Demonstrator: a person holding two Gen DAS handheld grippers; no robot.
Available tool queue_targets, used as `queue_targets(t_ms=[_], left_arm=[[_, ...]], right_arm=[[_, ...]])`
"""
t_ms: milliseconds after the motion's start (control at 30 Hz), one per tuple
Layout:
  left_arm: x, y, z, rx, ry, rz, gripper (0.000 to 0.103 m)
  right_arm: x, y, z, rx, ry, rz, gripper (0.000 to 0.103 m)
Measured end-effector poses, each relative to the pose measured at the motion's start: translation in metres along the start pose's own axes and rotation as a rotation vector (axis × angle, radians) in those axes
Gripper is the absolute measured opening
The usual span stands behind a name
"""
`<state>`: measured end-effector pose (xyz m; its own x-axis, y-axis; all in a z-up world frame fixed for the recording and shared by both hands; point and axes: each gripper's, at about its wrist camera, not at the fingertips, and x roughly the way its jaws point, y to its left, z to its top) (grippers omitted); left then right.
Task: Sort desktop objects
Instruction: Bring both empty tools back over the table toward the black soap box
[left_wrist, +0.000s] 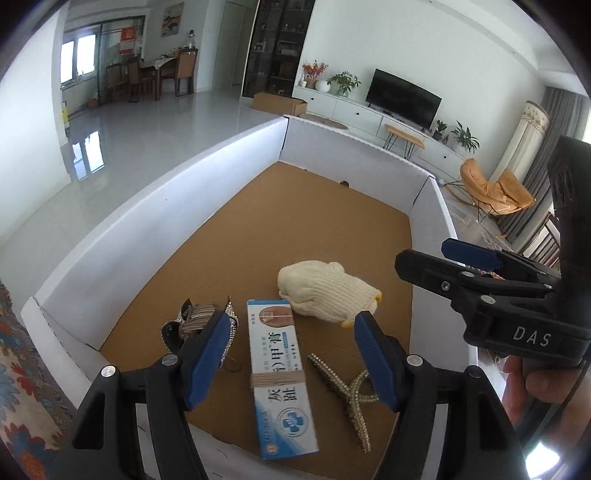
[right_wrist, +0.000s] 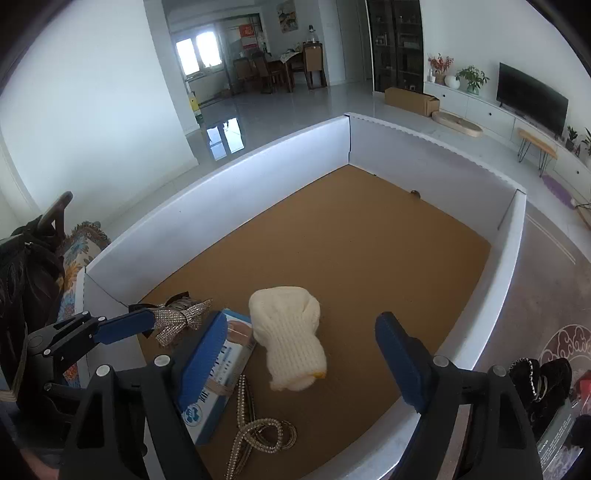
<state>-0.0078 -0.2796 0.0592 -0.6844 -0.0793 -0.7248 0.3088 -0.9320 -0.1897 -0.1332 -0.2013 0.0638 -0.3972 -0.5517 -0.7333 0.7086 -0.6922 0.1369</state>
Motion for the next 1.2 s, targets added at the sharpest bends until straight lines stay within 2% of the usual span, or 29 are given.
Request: queue_targets(t_ms=[100,167,200,233,267,300,367,467,567,667,833,1200], left_arm=[[-0.023,-0.028,-0.003,0.024,-0.056,-0.045,0.069],[-0.041,-0.054,-0.010,0.054,-0.096,-0.101,0.070],[-0.048,-0.070,-0.017,0.072,-0.115,-0.136,0.076],[-0.056,-0.087,-0.022,0.090,-0.130,-0.173,0.088],[-0.062,-0.104,-0.031,0.111,-0.145,-0.208,0.092],[-0.068,-0.122,-0.040,0.133,-0.159,-0.244,0.097],[-0.072,-0.155,-0.063,0.177,-0.156,-0.314,0.101],[-0.048,-0.204,-0.095,0.249,-0.070,-0.382,0.102],[-0.009,-0.238,-0.125,0.317,0.051,-0.364,0.102],[0.019,-0.252,-0.142,0.356,0.124,-0.324,0.102],[0.038,-0.262,-0.152,0.412,0.143,-0.254,0.102],[0.064,-0.268,-0.143,0.417,0.149,-0.212,0.102]], right_arm=[[-0.044,-0.018,-0.015,0.004,-0.107,-0.037,0.086],[-0.077,-0.037,-0.037,0.010,-0.185,-0.086,0.093],[-0.094,-0.049,-0.051,0.017,-0.222,-0.117,0.097],[-0.109,-0.062,-0.068,0.024,-0.254,-0.150,0.100],[-0.124,-0.076,-0.086,0.030,-0.274,-0.189,0.102],[-0.135,-0.092,-0.106,0.037,-0.281,-0.233,0.103],[-0.151,-0.124,-0.144,0.064,-0.245,-0.322,0.103],[-0.166,-0.173,-0.198,0.124,-0.138,-0.440,0.103],[-0.179,-0.210,-0.245,0.194,-0.035,-0.510,0.103],[-0.190,-0.226,-0.278,0.248,0.010,-0.531,0.103],[-0.195,-0.225,-0.309,0.287,0.039,-0.523,0.103],[-0.189,-0.237,-0.313,0.351,0.075,-0.463,0.103]])
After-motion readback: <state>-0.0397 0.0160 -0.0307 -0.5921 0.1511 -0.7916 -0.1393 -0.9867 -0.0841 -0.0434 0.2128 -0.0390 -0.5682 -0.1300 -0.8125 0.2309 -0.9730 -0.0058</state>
